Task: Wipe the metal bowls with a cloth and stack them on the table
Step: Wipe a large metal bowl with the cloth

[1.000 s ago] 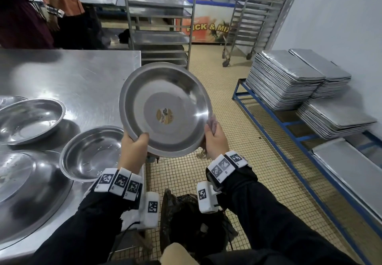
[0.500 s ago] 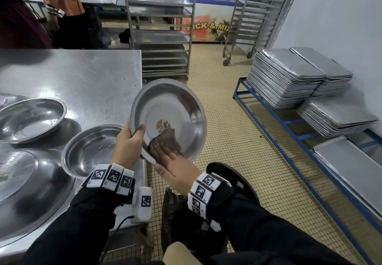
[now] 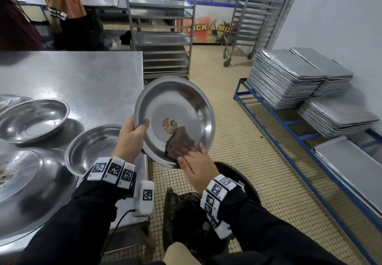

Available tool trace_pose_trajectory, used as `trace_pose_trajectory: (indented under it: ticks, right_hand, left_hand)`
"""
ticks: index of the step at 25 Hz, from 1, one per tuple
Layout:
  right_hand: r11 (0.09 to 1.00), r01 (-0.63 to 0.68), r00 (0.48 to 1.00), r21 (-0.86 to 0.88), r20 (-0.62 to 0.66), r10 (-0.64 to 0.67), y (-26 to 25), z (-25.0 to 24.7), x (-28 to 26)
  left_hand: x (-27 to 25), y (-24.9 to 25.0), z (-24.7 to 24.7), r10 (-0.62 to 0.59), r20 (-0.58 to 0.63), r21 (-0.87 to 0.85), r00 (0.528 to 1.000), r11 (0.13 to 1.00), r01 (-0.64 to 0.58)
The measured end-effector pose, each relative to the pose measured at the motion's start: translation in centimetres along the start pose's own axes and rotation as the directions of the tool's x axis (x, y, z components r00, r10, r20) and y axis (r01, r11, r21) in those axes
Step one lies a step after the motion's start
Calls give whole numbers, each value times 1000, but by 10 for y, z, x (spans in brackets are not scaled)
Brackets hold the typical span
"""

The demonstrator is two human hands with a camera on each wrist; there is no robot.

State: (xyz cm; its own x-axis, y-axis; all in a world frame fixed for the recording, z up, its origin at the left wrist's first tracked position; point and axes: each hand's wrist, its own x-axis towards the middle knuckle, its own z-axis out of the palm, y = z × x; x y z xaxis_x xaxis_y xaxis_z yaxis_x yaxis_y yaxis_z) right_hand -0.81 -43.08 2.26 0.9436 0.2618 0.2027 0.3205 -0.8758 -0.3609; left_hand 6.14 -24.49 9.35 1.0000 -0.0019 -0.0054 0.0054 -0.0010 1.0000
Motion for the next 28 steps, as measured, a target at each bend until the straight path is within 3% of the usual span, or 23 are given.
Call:
trace_pose_trajectory:
  ticks: [4, 6, 9, 12, 17, 22, 24, 26, 28]
  right_hand:
    - [935, -194, 978, -298, 13, 207, 49, -28, 16]
    - [921, -249, 966, -298, -12, 257, 69, -43, 28]
    - [956, -285, 947, -69, -177, 270, 77, -62, 45]
    - [889, -363, 851, 280, -289, 439, 73, -81, 51]
    - [755, -422, 776, 502, -230, 587, 68, -84, 49]
    - [529, -407, 603, 744, -216, 768, 52, -74, 36]
    - [486, -404, 538, 775, -229, 811, 43, -66, 31]
    - [496, -407, 545, 767, -232, 806, 41, -68, 26]
    - [525, -410, 618, 746, -195, 761, 46, -80, 21]
  left_hand:
    - [-5, 1, 6, -26, 48, 23, 999, 999, 25]
    - [-6, 0, 7, -64, 70, 14, 995, 998, 63]
    - [-2, 0, 5, -106, 99, -16, 989, 994, 108]
    - [3, 0, -2, -158, 142, -5, 977, 987, 160]
    - [3, -4, -4, -165, 136, -106, 977, 978, 179]
    - [-3, -12, 17, -185, -1, -227, 983, 957, 180]
    - [-5, -15, 23, -176, -31, -237, 984, 957, 164]
    - [-5, -15, 21, -150, 29, -160, 988, 975, 153]
    - [-4, -12, 12, -184, 200, -70, 962, 977, 201]
